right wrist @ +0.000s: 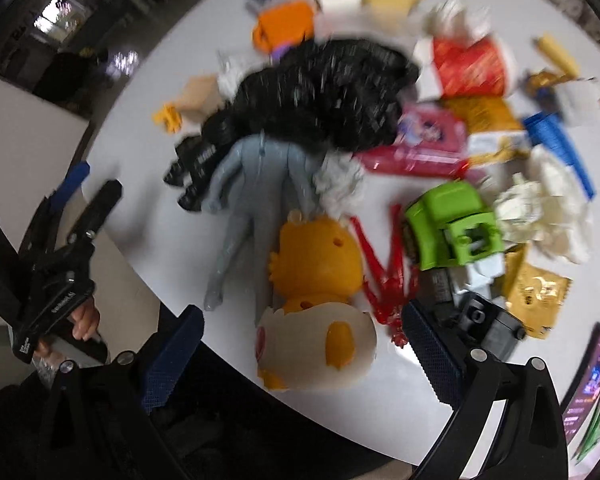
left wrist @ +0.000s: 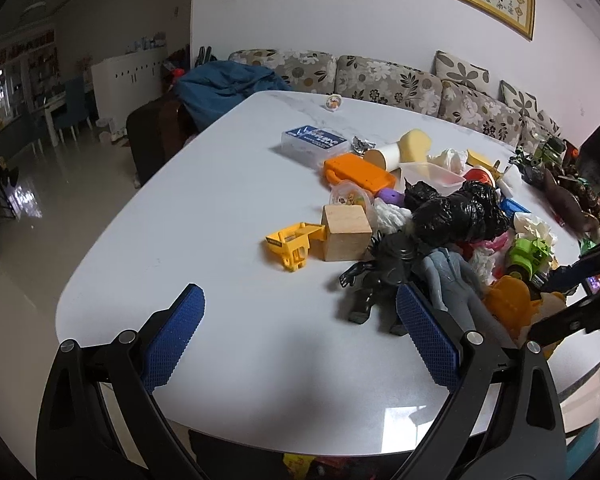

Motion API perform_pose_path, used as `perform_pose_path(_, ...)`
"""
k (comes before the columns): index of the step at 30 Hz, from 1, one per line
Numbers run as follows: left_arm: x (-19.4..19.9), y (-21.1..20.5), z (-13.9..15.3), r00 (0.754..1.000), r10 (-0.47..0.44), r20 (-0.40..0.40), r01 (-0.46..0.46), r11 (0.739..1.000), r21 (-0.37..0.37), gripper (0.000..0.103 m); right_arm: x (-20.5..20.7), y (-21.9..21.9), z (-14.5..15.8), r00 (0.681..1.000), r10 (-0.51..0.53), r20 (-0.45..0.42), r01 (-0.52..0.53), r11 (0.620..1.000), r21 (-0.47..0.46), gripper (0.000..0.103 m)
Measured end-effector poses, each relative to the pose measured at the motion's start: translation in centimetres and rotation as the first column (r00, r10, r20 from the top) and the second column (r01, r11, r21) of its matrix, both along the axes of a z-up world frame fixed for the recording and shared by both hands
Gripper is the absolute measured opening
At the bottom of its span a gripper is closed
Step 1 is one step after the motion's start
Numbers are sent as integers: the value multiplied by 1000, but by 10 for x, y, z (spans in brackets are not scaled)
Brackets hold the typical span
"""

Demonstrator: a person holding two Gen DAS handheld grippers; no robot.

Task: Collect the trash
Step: 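Grasp the orange-white pig toy with the right tool while the left tool grasps the light blue figure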

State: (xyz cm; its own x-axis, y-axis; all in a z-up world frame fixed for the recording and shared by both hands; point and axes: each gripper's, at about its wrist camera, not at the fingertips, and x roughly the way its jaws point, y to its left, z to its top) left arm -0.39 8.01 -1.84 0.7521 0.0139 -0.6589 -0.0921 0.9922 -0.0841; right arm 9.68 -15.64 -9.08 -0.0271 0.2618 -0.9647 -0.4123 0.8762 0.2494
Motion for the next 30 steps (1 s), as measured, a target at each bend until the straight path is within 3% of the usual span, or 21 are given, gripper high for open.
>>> perform_pose_path(3,-1,2,-3,1000,-2,-8,2,1000,-12,94,6,1,-6,1000,13,0,-13,999,-38,80)
perform_pose_path(7,-3,2,-3,1000,-5,-10,5,1000,-17,94,15,-3,-7,1000,3,-28,-4,999,-33,59)
perform_pose_path(10,-5,2,-4,1000,-12,-13,11,1000,-27,94,19,10,-11,999,23,-31,-27,991,-134,59)
perform_pose_path(14,-7,1,-4,1000,-8,-8,7,1000,-16,94,7,55,-20,982,179,52,-152,929,-337,58)
perform_pose_path(15,-7,1,-5,1000,-11,-11,11,1000,-24,94,9,61,-18,980,189,66,-157,928,-337,49)
perform_pose_path(20,-7,-11,-7,999,-44,-19,44,999,-25,94,7,72,-17,962,255,94,-207,912,-354,47)
perform_pose_path(23,-12,-23,-10,996,-91,-21,91,996,-22,94,13,43,4,982,144,123,-119,975,-188,47)
perform_pose_path(25,-20,-35,-10,991,-134,-6,134,990,-36,94,10,15,26,986,48,161,-46,999,-17,47)
perform_pose_path(27,-22,-51,-10,986,-168,2,168,985,-44,94,5,-8,41,980,-27,196,8,995,96,47)
perform_pose_path(30,-13,-86,-12,974,-223,-24,222,974,-55,94,-11,-48,57,955,-159,252,86,957,278,47)
